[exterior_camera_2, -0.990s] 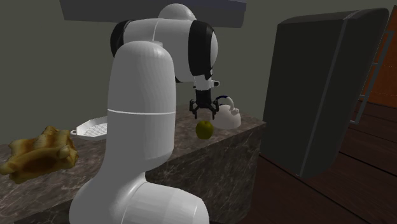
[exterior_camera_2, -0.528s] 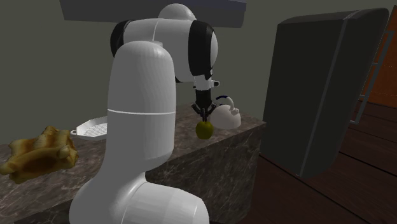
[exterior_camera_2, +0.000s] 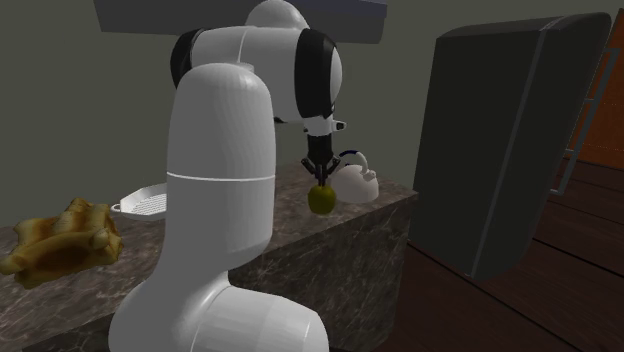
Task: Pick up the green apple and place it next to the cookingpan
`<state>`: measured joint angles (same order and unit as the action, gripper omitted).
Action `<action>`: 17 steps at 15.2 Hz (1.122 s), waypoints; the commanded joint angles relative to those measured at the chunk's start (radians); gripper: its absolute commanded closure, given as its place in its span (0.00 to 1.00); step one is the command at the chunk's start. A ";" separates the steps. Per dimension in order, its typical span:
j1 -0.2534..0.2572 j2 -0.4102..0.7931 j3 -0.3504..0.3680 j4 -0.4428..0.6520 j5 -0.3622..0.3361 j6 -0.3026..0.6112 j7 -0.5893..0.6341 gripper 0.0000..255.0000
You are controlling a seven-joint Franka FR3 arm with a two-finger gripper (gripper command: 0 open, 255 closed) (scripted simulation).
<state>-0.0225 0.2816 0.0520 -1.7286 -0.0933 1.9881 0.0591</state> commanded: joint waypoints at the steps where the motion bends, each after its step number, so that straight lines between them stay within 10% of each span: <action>1: 0.000 -0.008 0.001 0.021 0.001 -0.029 -0.002 1.00; 17: 0.002 -0.036 0.002 0.198 0.008 -0.233 -0.017 1.00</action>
<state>-0.0197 0.2442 0.0548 -1.5456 -0.0857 1.7684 0.0439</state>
